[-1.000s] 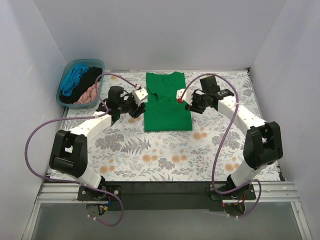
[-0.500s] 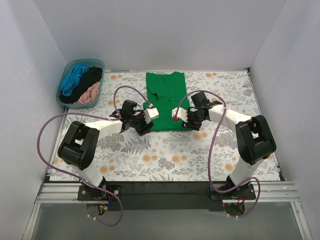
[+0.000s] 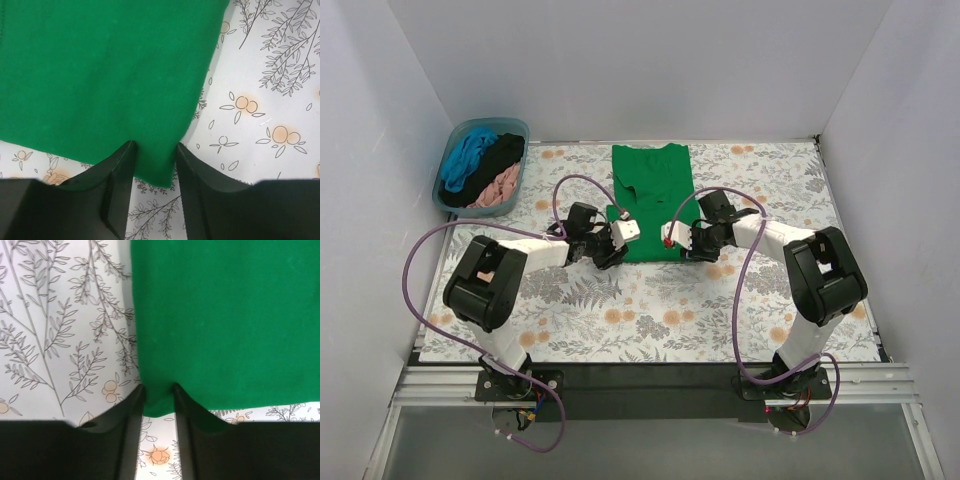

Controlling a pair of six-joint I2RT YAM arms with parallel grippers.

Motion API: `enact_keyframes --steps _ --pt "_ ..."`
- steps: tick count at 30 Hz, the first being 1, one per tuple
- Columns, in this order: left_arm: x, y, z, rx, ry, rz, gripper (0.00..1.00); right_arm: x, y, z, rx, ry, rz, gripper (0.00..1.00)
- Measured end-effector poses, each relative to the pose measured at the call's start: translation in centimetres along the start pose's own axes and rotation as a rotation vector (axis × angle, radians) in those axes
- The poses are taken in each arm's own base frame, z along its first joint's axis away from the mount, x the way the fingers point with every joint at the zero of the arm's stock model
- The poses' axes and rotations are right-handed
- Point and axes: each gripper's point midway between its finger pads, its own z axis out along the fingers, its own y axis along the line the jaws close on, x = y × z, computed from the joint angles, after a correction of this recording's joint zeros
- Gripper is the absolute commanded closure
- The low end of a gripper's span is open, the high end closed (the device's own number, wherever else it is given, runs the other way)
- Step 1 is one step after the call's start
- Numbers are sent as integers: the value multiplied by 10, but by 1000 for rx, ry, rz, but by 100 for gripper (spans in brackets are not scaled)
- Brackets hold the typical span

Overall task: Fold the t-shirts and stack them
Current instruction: Fold the tshirt

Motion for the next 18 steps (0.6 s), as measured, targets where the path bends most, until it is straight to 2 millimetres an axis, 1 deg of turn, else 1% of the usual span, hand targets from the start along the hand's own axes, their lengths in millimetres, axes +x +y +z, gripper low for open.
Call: enact_keyframes --steps 1,3,4,6,7,10,13,15,18 --pt "0 0 0 -1 -1 3 76 0 -2 1 4 0 -1 80" --pt "0 2 1 -3 -2 13 85 1 -4 2 12 4 -4 93" --pt "-1 3 2 -6 -4 20 92 1 -6 3 19 6 -4 99" --pt "-2 4 1 -7 -2 22 99 1 -7 2 25 11 -4 99" --pt "-2 4 1 -5 1 20 100 2 -7 2 26 13 -4 99" --pt "-2 1 -1 9 13 5 100 2 -6 1 23 21 -5 99" --pt "-4 -7 -10 32 19 -9 100 2 -1 -3 2 32 12 99" --pt "-9 -14 -21 44 8 -7 100 0 6 -11 -14 32 24 99" --pt "-18 -27 -40 53 -16 10 100 -12 12 -33 -4 7 30 99"
